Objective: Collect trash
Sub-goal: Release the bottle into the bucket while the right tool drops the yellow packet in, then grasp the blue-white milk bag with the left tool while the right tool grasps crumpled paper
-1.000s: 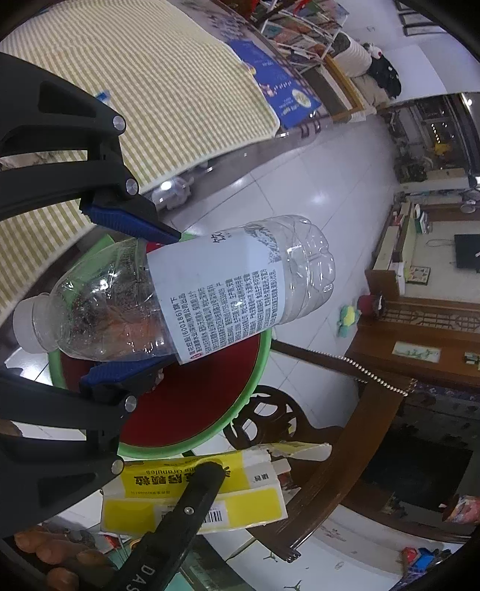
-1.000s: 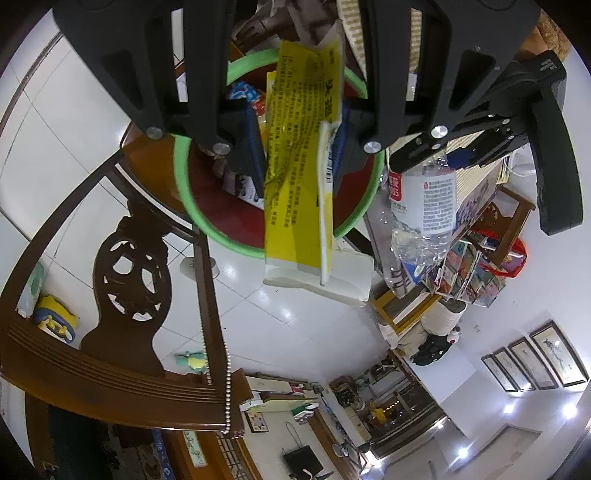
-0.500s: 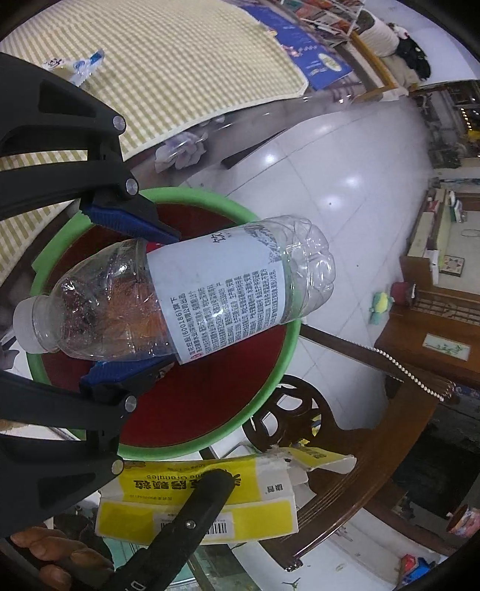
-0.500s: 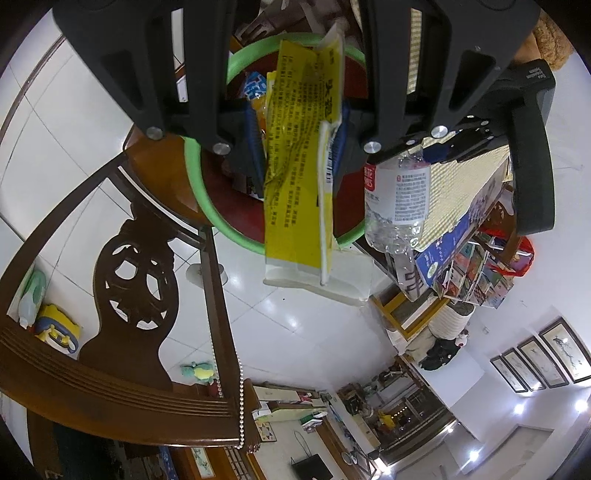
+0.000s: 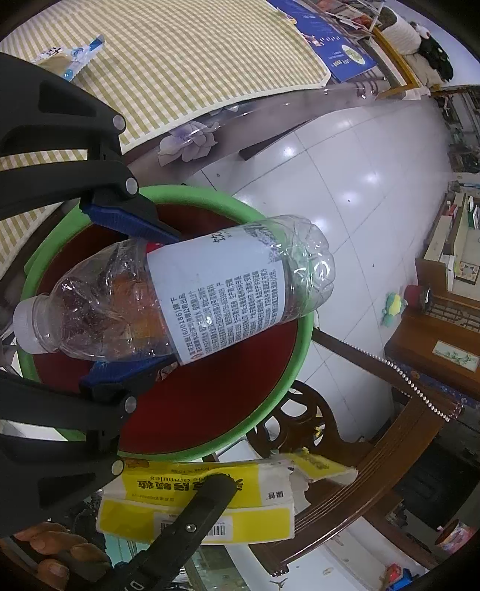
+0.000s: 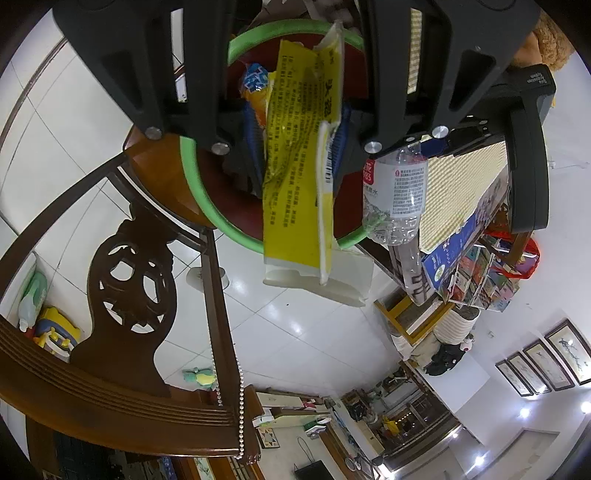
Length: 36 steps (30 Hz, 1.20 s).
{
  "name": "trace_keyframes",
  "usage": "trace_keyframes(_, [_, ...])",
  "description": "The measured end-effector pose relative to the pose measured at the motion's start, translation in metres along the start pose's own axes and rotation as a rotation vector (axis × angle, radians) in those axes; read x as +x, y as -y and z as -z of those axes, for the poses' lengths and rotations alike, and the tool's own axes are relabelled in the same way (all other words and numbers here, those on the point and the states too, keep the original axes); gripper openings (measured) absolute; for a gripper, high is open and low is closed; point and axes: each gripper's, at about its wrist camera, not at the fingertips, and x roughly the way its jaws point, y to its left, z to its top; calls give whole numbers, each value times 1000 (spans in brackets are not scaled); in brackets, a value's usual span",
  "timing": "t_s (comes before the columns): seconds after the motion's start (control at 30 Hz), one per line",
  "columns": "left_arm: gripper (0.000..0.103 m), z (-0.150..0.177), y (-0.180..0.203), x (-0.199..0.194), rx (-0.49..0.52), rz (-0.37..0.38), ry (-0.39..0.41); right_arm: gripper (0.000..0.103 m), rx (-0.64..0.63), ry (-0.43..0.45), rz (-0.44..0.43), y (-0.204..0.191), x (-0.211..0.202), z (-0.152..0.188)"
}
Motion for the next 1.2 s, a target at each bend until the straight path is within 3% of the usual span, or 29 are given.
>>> trace_keyframes(0.03, [69, 0, -1, -1, -4, -2, 8, 60, 7, 10, 1, 0, -1, 0])
trace_keyframes(0.33, [73, 7, -27, -24, -46, -41, 73, 61, -14, 11, -13, -13, -4, 4])
trace_keyframes(0.5, [78, 25, -59, -48, -85, -121, 121, 63, -33, 18, -21, -24, -10, 9])
trace_keyframes(0.6, [78, 46, -98, -60, -159, -198, 123, 63, -43, 11, -28, -31, -10, 15])
trace_keyframes(0.73, [78, 73, -142, -68, -282, -248, 95, 63, -72, -6, -48, -49, -9, 23])
trace_keyframes(0.93, [78, 104, -192, -55, -411, -259, 34, 66, -131, -51, -85, -86, 0, 42])
trace_keyframes(1.0, [75, 109, -200, -47, -415, -255, 9, 66, -148, -68, -96, -98, 2, 49])
trace_keyframes(1.1, [57, 116, -210, -39, -416, -218, -18, 66, -183, -100, -113, -119, 7, 64])
trace_keyframes(1.13, [42, 118, -216, -36, -429, -176, -34, 66, -204, -121, -121, -130, 11, 71])
trace_keyframes(1.2, [35, 124, -228, -35, -472, -99, -38, 66, -229, -149, -125, -142, 16, 83])
